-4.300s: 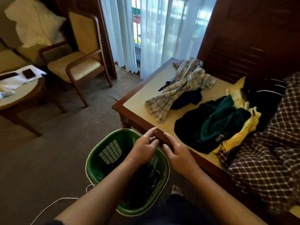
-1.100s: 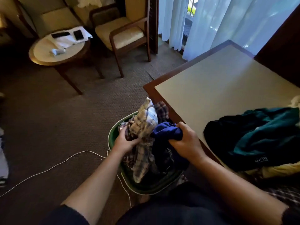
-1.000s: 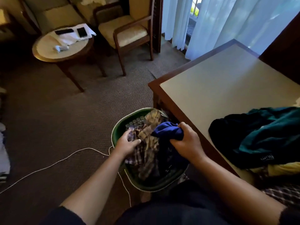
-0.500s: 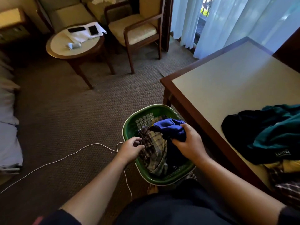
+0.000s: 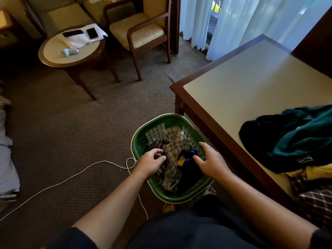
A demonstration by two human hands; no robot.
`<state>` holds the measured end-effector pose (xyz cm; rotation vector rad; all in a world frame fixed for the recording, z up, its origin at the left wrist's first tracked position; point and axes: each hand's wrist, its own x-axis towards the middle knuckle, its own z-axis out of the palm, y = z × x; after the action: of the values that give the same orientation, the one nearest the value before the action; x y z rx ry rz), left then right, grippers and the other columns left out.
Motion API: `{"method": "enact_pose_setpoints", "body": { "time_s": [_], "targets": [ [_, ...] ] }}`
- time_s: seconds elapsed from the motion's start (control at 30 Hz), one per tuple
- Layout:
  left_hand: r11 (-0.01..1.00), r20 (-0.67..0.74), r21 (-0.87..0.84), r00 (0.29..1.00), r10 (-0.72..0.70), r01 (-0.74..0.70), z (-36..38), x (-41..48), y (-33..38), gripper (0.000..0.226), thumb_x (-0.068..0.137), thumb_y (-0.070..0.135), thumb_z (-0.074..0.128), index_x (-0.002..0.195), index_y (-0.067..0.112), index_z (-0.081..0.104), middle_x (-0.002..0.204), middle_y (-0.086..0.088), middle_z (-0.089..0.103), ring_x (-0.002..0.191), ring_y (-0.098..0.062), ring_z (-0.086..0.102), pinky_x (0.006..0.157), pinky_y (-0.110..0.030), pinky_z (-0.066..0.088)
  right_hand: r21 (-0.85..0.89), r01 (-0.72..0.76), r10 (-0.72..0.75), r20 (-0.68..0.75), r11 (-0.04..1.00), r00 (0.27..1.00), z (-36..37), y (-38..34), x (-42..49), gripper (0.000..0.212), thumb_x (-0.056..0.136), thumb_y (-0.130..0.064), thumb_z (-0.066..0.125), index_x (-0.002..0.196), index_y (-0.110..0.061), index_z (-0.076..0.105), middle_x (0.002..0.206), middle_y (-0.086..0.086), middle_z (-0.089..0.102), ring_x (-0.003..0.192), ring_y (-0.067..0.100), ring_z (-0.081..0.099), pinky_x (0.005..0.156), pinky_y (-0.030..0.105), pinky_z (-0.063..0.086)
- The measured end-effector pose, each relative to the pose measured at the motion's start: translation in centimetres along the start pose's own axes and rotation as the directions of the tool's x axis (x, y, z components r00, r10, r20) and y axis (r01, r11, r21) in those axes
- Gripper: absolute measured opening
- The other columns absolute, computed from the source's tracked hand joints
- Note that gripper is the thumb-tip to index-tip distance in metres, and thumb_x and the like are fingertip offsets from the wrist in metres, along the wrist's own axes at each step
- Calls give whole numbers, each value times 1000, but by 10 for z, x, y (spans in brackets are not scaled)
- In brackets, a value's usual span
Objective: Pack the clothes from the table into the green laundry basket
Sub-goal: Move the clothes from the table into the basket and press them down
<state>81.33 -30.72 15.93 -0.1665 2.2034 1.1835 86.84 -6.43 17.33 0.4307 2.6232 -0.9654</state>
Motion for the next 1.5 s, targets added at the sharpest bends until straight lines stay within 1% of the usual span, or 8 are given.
{"method": "enact_pose_setpoints", "body": {
  "time_s": [0.47,0.63,0.8,1.07,1.2,1.3,1.43,1.5],
  "targets": [
    [875,340,-50,816,468,-481,121,23,179,42,100,29,64,142,32,57,132,9,62,114,-2,64,86,-17,57,135,30,39,-479,990,877,-107,57,-29,55,95,-33,66,145,-16,51,146,2,54,137,16,48,113,30,38],
    [841,396,48,784,479,-538,191,45,225,50,97,33,65,145,27,54,138,2,61,124,-15,63,104,-38,55,52,-50,70,-534,997,843,-154,121,-40,54,96,-32,64,146,-16,50,146,4,53,139,19,44,119,36,31],
    [787,426,345,833,354,-511,255,61,249,88,95,42,67,163,34,12,170,-7,8,154,-31,23,123,-48,32,-22,-95,70,-518,995,853,-197,172,-45,61,97,-33,61,152,-15,41,156,4,43,151,20,26,127,40,10],
    [255,494,736,755,431,-627,288,69,250,76,91,16,61,156,39,30,125,-6,56,98,-31,65,92,-48,54,-558,-293,254,-148,777,956,-243,231,-21,95,82,-41,74,154,-48,13,168,-4,-14,155,33,-9,117,67,-5],
    [514,281,636,794,540,-575,278,77,257,45,87,7,54,127,25,63,106,-3,61,90,-29,65,69,-35,54,-412,-304,152,-361,859,920,-246,231,-8,42,84,-24,65,124,-33,53,141,-1,52,135,30,43,115,56,28],
    [753,41,361,816,577,-551,258,82,277,36,86,1,60,116,19,67,106,-3,63,95,-26,64,68,-23,47,95,-74,112,-493,993,863,-256,212,-6,23,89,-14,62,109,-25,57,101,-3,68,99,18,64,89,32,49],
    [836,-62,-149,849,525,-528,246,76,314,13,94,32,64,107,33,64,119,-5,57,109,-22,62,85,-34,58,799,132,171,-281,586,944,-271,184,-10,5,101,-23,59,103,-27,62,100,0,72,99,13,70,87,31,59],
    [857,43,-286,888,458,-428,253,77,321,28,90,46,64,116,40,60,131,-9,55,119,-25,62,89,-35,58,738,92,148,-253,668,956,-269,190,-8,6,100,-30,61,105,-30,63,104,-4,71,102,13,68,93,36,56]
  ]
}}
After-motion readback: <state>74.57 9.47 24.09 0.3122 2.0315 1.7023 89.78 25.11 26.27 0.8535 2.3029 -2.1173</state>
